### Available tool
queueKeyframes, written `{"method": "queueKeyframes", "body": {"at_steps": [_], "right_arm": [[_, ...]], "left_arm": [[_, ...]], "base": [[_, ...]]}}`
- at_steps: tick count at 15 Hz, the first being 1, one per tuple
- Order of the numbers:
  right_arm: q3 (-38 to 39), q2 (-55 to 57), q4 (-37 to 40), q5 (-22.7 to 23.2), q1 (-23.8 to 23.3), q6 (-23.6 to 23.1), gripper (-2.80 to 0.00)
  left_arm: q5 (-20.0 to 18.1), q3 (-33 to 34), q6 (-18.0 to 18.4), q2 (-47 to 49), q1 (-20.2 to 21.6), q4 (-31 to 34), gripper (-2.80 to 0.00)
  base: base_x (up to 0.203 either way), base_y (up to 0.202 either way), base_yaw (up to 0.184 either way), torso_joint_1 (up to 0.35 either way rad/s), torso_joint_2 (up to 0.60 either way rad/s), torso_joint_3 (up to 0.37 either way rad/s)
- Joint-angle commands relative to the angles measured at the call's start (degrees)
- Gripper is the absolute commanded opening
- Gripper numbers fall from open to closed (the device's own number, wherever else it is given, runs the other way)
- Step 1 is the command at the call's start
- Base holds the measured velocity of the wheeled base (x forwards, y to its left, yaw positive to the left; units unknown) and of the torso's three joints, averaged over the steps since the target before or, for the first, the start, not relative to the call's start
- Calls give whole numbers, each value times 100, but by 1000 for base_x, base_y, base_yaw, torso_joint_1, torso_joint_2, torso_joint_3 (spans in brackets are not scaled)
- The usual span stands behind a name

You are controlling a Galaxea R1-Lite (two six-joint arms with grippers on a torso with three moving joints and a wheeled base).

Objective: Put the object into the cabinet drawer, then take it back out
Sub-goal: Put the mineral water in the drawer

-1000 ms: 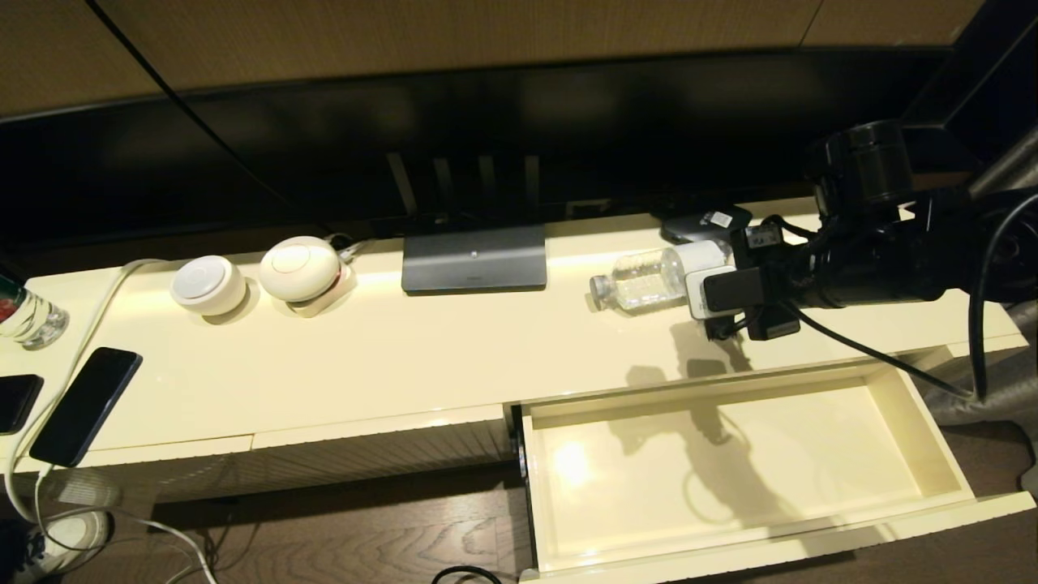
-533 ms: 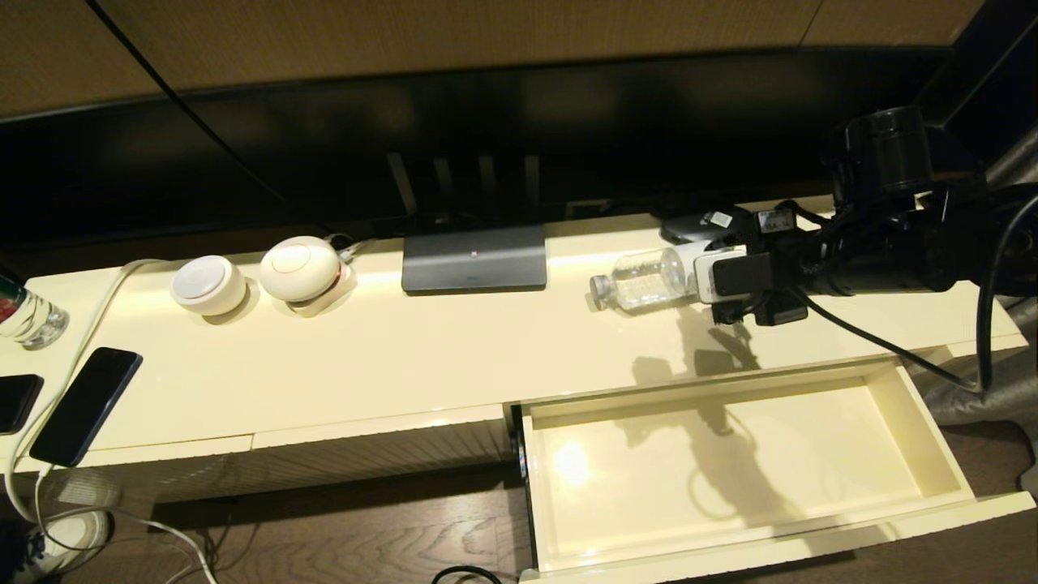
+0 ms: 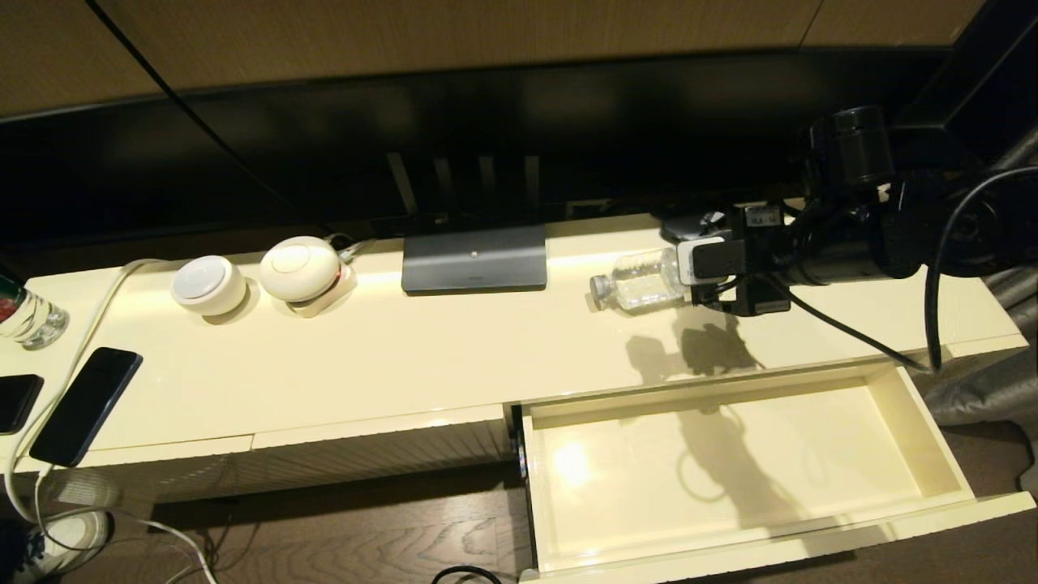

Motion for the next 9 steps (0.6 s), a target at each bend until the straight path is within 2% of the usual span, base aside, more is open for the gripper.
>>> {"method": "queueKeyframes", "body": {"at_steps": [1, 9], "right_arm": [[-365, 310, 123, -5, 14, -46, 0], [-1533, 988, 763, -125, 46, -38, 0]], "left_arm": [[2, 18, 0, 7, -4, -1, -280], [2, 18, 0, 7, -4, -1, -280]], "base": [[0, 0, 0, 0, 0, 0], [0, 0, 0, 0, 0, 0]]}}
